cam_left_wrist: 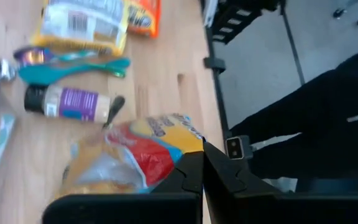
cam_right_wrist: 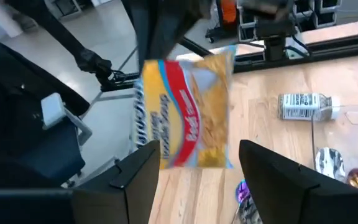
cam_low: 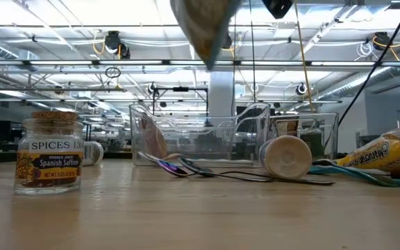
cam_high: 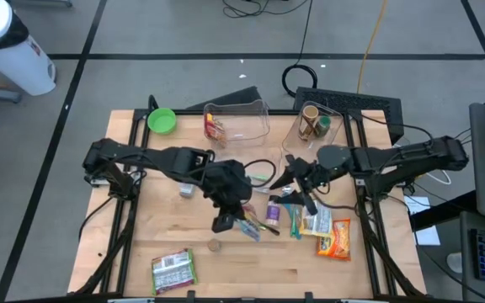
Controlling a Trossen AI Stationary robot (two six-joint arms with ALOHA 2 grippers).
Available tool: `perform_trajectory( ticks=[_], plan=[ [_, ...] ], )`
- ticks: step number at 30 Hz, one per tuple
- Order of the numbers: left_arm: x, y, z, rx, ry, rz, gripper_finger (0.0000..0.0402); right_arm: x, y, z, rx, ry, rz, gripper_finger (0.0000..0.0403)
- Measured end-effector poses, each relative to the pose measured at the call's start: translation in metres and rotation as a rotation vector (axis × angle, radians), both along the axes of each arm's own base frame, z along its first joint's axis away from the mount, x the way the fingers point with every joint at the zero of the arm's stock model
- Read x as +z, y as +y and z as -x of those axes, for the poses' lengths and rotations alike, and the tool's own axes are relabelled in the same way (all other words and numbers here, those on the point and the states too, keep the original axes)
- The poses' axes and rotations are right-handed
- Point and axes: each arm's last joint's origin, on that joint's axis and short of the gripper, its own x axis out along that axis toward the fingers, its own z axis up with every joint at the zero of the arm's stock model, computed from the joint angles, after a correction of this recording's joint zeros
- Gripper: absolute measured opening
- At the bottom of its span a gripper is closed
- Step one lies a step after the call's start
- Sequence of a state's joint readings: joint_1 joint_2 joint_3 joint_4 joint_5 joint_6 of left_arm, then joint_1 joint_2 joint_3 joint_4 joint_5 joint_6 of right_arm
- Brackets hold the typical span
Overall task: Pick & Place Food Item
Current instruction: Put the blue noodle pack into the top left transparent bin
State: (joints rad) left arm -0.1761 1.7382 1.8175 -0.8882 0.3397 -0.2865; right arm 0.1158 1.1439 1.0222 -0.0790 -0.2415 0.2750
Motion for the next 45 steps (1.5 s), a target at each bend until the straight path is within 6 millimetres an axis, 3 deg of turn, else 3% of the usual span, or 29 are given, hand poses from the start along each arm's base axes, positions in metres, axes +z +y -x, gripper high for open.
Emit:
perform_trajectory(
  ticks=[6, 12, 20, 28, 45],
  plan=[
    [0.026, -0.002, 0.009, -0.04, -0.041, -0.02, 0.0, -0.01, 0.002, -0.019, 0.019, -0.023, 0.01, 0.0213],
    [0.04, -0.014, 0.015, -0.11, -0.06, 0.058, 0.0, -0.019, -0.004, -0.042, 0.1, -0.079, -0.051, 0.0212],
    [0.049, -0.044, 0.019, -0.214, -0.091, 0.192, 0.0, -0.026, -0.02, -0.071, 0.25, -0.203, -0.22, 0.0212],
    [0.064, -0.059, 0.015, -0.266, -0.262, 0.236, 0.0, -0.039, -0.015, -0.092, 0.426, -0.275, -0.394, 0.0212],
    [0.072, -0.065, -0.002, -0.331, -0.409, 0.355, 0.0, -0.045, 0.015, -0.097, 0.554, -0.314, -0.488, 0.0212]
  ],
)
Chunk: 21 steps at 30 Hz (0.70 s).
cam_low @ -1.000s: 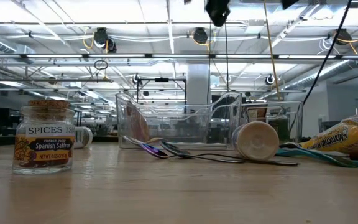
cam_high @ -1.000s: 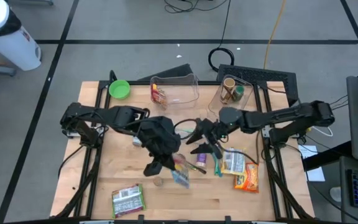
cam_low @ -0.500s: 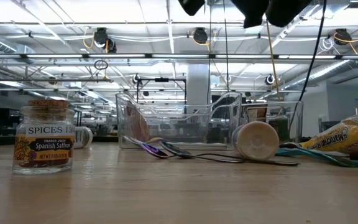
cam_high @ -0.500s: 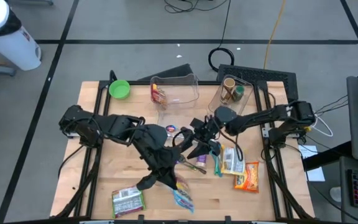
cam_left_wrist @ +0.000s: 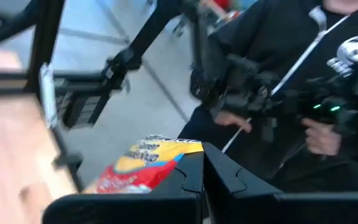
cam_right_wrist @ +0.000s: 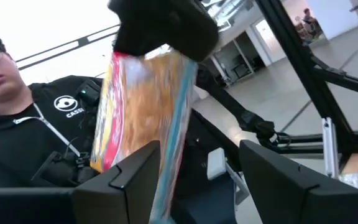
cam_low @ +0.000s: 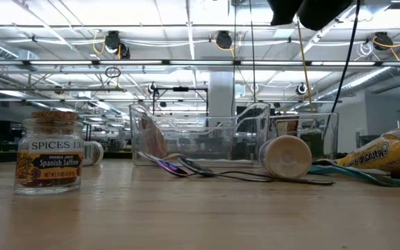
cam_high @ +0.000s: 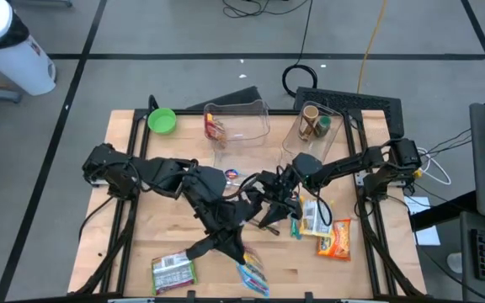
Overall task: Pick & Place Food Item
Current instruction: Put the blue noodle pack into the top left transparent bin
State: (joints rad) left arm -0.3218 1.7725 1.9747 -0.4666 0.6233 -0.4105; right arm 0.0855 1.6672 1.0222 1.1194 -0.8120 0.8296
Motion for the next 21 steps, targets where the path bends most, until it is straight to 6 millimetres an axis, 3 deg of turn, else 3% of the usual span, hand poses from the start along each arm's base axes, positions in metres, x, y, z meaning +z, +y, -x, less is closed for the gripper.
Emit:
perform_trajectory(
  ticks=[11, 21],
  plan=[
    [-0.012, 0.006, -0.017, -0.072, 0.0, 0.025, 0.0, 0.022, 0.018, 0.002, 0.103, -0.071, -0.018, 0.0212],
    [-0.009, 0.006, -0.018, -0.039, 0.049, 0.085, 0.0, 0.022, 0.018, 0.001, 0.107, -0.065, -0.011, 0.0211]
  ],
)
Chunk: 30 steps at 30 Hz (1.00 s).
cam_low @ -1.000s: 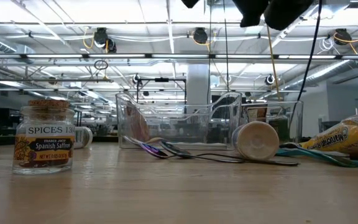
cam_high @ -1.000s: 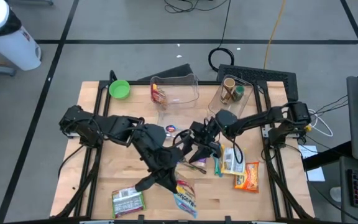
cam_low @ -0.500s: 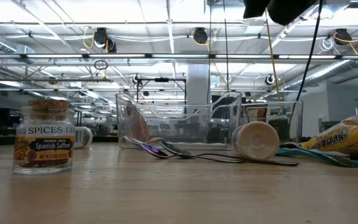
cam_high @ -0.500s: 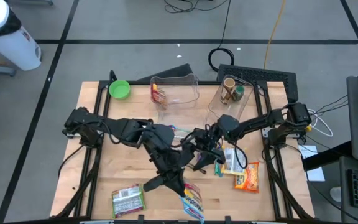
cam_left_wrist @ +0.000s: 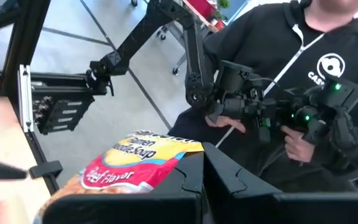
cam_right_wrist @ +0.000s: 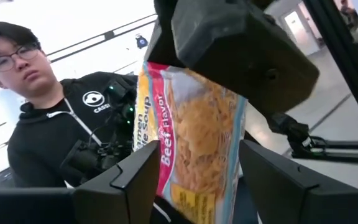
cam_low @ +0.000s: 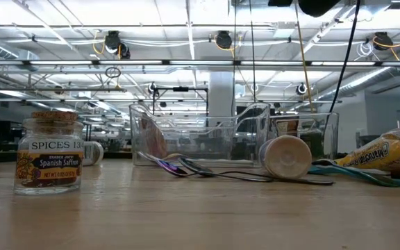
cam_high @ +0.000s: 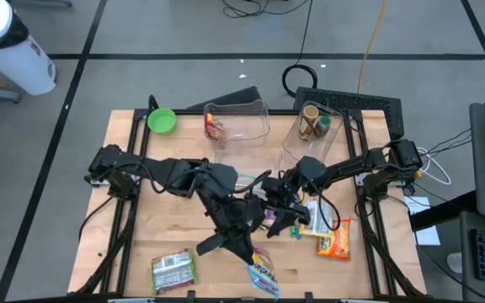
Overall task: Pick & Place Food Item
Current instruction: Put the blue noodle pack into the top left transparent bin
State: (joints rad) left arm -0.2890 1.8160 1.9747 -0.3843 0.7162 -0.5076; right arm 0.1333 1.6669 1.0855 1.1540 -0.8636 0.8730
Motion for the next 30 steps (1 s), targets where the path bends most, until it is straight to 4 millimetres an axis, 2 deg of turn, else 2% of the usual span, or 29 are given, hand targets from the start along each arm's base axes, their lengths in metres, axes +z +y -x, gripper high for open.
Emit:
perform_trajectory(
  ticks=[5, 14, 23, 30],
  plan=[
    [0.002, 0.002, 0.007, 0.016, 0.1, 0.032, 0.0, -0.003, -0.003, -0.002, 0.002, 0.048, 0.005, 0.0205],
    [0.014, 0.013, 0.044, 0.069, 0.352, 0.042, 0.0, -0.014, -0.008, -0.006, 0.042, 0.148, 0.061, 0.0192],
    [-0.005, 0.02, 0.07, 0.159, 0.697, -0.064, 0.0, -0.025, -0.016, -0.01, -0.039, 0.177, 0.138, 0.0173],
    [-0.02, 0.028, 0.083, 0.215, 0.756, -0.287, 0.0, -0.02, -0.02, -0.005, -0.184, 0.138, 0.229, 0.0162]
  ],
)
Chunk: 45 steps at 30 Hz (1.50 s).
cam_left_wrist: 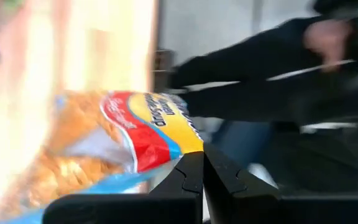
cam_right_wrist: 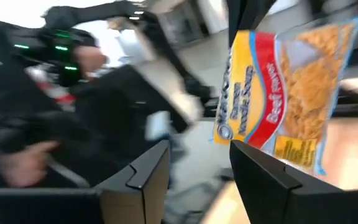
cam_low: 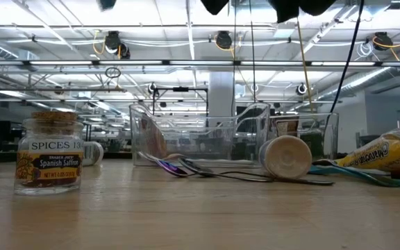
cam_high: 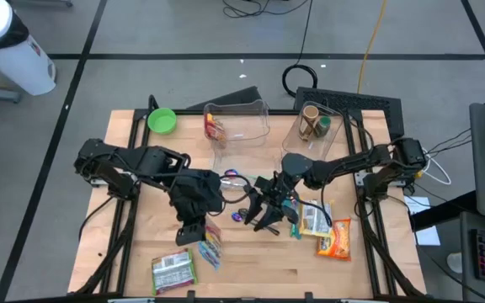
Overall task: Pick & Place Food Item
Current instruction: Put the blue noodle pack into the top left transparent bin
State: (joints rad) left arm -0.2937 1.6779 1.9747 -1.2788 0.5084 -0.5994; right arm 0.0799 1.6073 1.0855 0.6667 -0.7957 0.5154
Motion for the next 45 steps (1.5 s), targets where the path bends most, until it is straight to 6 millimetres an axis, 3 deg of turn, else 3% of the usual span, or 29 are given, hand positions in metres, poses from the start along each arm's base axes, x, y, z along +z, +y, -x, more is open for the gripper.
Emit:
perform_trajectory(
  ticks=[6, 12, 22, 34, 41, 45],
  plan=[
    [-0.007, 0.015, 0.005, -0.023, 0.023, -0.158, 0.0, 0.011, 0.003, 0.013, -0.206, -0.076, 0.197, 0.016],
    [-0.013, 0.04, 0.008, 0.073, 0.11, -0.285, 0.0, 0.019, 0.01, 0.025, -0.352, -0.118, 0.361, 0.0159],
    [-0.019, 0.054, 0.006, -0.031, 0.07, -0.517, 0.0, 0.017, 0.011, 0.024, -0.524, -0.109, 0.452, 0.016],
    [-0.035, 0.024, -0.004, -0.408, -0.03, -0.615, 0.0, 0.011, 0.001, 0.023, -0.539, -0.057, 0.481, 0.0159],
    [-0.045, -0.007, -0.004, -0.711, -0.126, -0.842, 0.0, 0.006, 0.002, 0.024, -0.443, -0.021, 0.482, 0.0161],
    [-0.045, -0.011, -0.002, -0.799, -0.159, -0.937, 0.0, 0.007, 0.002, 0.025, -0.43, -0.025, 0.476, 0.0158]
  ],
)
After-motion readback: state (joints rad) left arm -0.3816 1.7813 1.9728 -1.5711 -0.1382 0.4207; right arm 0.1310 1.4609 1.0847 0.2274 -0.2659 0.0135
